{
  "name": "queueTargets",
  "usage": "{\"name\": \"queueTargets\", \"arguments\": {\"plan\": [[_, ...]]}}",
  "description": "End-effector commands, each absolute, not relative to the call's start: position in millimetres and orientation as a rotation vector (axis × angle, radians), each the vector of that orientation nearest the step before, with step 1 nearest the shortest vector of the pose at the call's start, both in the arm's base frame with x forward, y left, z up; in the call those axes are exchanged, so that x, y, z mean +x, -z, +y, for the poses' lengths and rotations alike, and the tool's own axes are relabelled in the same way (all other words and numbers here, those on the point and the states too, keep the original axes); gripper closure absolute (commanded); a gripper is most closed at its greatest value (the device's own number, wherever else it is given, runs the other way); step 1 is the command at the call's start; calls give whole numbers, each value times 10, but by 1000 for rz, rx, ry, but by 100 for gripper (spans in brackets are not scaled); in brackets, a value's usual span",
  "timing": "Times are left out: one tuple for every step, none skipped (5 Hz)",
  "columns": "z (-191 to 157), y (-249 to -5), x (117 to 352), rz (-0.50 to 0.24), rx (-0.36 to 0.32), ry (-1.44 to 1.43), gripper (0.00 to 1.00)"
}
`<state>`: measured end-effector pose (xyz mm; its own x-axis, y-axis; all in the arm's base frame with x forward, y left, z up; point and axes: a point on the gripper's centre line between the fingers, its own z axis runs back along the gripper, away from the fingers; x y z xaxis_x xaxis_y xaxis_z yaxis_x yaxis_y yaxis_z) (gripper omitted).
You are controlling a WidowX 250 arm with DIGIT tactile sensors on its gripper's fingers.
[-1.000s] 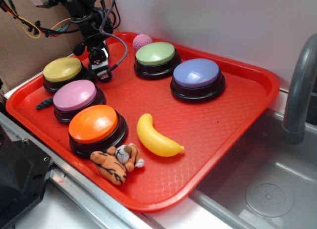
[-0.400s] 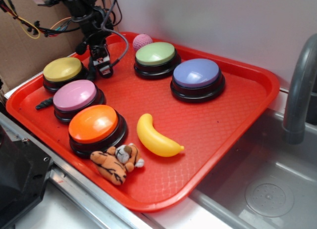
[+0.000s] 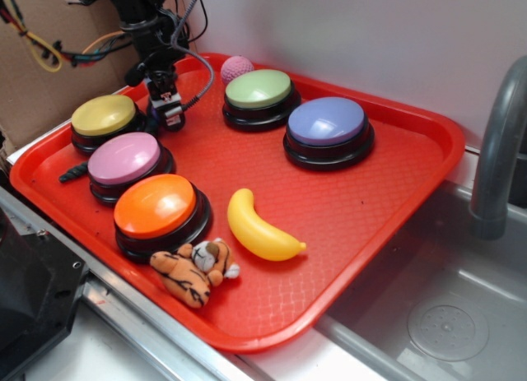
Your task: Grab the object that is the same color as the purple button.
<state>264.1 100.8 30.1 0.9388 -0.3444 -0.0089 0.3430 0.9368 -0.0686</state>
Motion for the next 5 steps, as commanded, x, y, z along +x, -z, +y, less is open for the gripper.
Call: {"name": "queueTargets", "arguments": {"plan": [[603, -1483, 2735, -70, 25, 95, 100], [327, -1780, 2639, -81, 27, 32, 100], [155, -1930, 2513, -91, 16, -70, 100], [50, -1906, 2478, -128, 70, -97, 100], [112, -1867, 2479, -79, 95, -110, 100]]}}
